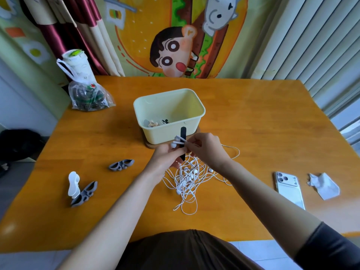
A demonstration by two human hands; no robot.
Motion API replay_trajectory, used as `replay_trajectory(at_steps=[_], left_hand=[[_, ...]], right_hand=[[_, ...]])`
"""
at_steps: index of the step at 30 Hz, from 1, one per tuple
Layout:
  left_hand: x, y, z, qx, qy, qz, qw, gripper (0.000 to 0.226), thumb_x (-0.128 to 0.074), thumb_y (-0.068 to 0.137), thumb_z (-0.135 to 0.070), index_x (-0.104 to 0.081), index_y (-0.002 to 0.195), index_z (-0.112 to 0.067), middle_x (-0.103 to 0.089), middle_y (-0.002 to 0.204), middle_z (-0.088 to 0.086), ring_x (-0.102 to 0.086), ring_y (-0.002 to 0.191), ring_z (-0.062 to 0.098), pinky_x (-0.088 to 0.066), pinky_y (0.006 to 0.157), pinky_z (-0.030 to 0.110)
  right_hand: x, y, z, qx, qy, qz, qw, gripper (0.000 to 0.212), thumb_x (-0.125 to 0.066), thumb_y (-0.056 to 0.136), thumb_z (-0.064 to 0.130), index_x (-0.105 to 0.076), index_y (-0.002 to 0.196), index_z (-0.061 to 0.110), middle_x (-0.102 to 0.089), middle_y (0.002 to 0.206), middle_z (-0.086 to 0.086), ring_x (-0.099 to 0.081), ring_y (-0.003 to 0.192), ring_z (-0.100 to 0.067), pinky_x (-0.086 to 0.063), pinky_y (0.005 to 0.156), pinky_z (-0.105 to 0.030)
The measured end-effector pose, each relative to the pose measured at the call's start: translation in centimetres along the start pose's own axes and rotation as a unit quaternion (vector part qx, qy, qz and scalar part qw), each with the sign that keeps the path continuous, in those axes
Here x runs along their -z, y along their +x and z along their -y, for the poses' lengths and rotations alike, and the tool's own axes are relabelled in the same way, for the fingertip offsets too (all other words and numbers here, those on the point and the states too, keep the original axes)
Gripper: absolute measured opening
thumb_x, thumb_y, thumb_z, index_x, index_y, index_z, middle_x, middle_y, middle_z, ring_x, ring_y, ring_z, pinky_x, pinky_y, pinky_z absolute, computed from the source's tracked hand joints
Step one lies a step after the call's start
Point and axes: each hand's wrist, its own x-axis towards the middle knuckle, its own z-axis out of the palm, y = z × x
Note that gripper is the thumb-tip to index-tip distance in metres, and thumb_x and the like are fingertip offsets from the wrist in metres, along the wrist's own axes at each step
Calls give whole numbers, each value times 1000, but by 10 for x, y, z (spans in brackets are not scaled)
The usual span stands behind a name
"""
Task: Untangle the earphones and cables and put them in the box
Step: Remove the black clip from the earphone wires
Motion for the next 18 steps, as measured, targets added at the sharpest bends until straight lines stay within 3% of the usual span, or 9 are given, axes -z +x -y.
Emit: replay_trajectory(at_steps=[3,7,11,15,18], left_hand=[[-3,1,-1,21,-78,1,997,12,-61,92,-19,-68,99,-11,-67,79,2,-59,56,8,-48,49,22],[-4,1,3,7,-53,-11,999,19,-57,95,-23,-69,100,-10,-67,79,2,-59,57,9,-53,56,27],[-5,2,-1,24,-79,-5,997,18,-51,98,-19,-66,96,-9,-64,83,10,-54,54,12,-47,46,23],[-5,1,-3,16,-82,17,996,18,-42,101,-14,-58,100,-5,-60,87,18,-55,50,14,-47,45,25],[-5,-2,-4,10,-87,36,996,20,-38,103,-14,-56,97,-7,-57,84,16,-55,53,18,-49,48,26]], right_hand=[[1,0,0,1,14,-8,1000,12,-61,89,16,-68,80,12,-63,62,8,-57,50,4,-40,52,-5],[0,-2,-1,7,22,-14,1000,13,-63,89,22,-66,79,13,-63,62,8,-57,51,9,-41,53,-5],[-1,-2,-1,-5,45,-21,999,14,-64,88,23,-67,84,10,-69,68,0,-62,55,1,-47,56,-9],[-4,-1,-1,-19,43,-22,999,16,-63,88,23,-68,88,8,-72,75,-5,-68,68,-13,-56,69,-26],[-5,-1,0,-25,34,-32,999,15,-64,87,24,-68,87,9,-72,75,-5,-68,71,-17,-55,69,-30]])
